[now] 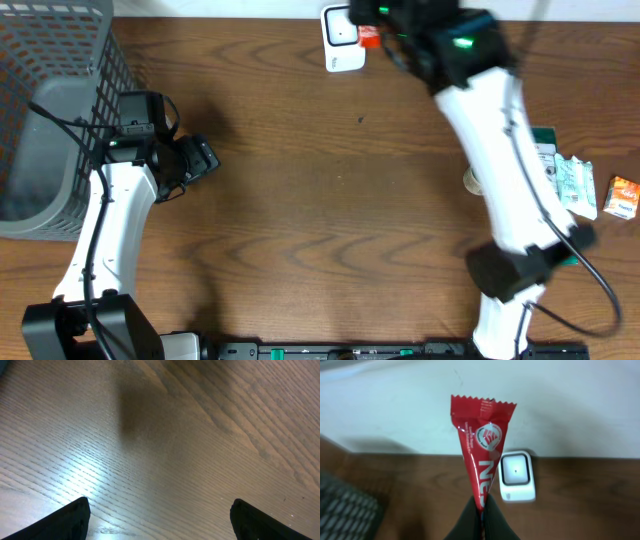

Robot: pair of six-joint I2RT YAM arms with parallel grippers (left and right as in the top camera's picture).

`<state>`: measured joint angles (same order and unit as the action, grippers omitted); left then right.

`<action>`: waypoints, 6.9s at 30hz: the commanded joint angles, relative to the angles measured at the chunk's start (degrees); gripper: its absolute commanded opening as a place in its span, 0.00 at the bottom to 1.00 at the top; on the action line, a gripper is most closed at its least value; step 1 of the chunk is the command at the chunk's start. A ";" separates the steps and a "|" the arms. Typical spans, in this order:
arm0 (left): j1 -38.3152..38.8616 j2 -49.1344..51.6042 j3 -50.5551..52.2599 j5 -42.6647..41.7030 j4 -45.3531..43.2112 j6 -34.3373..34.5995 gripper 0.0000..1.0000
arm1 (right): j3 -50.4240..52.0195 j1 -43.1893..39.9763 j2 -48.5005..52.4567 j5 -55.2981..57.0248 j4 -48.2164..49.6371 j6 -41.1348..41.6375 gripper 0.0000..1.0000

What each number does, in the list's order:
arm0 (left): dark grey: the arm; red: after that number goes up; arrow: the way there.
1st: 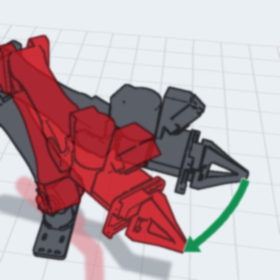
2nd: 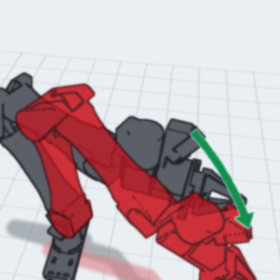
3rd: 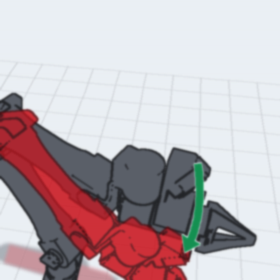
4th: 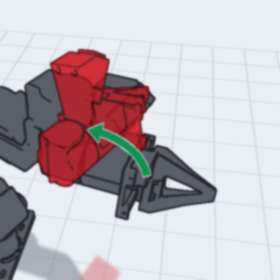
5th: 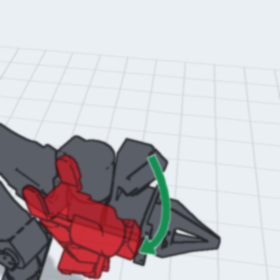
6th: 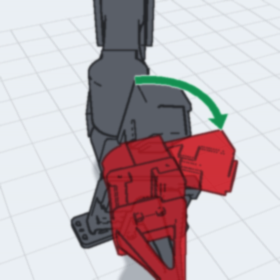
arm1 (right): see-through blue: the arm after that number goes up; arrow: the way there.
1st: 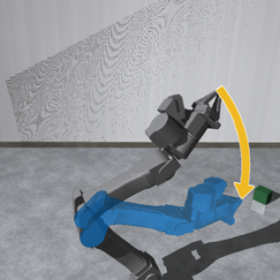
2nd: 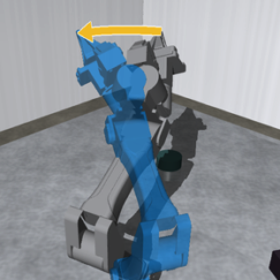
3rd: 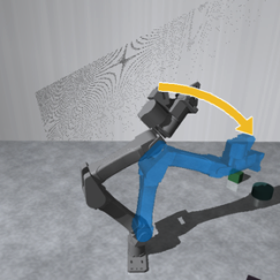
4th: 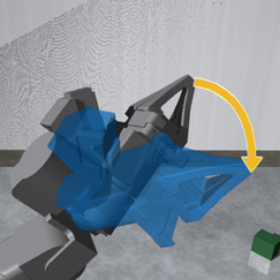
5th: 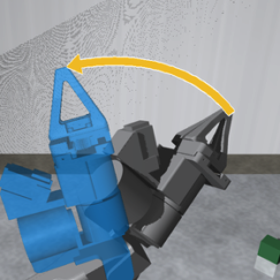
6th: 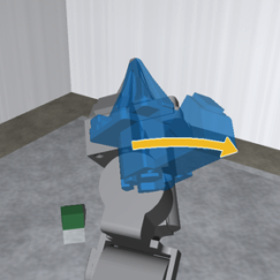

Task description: Scan the item barcode

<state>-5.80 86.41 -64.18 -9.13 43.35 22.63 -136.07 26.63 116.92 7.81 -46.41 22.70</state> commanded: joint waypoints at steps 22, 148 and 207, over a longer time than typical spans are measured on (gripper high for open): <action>-0.24 -0.35 0.70 -0.52 0.13 -0.33 0.88 | -0.20 0.07 38.45 16.74 48.09 -27.04 0.01; -0.24 -0.35 0.70 -0.52 0.13 -0.33 0.88 | 31.67 -38.91 -13.07 -2.56 -26.27 -22.93 0.99; -0.24 -0.35 0.70 -0.52 0.13 -0.33 0.88 | 134.92 -25.81 -116.58 -9.25 64.96 -26.14 0.99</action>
<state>-5.80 86.37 -64.05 -9.13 43.33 22.63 -2.81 1.54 0.69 0.47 18.33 -3.20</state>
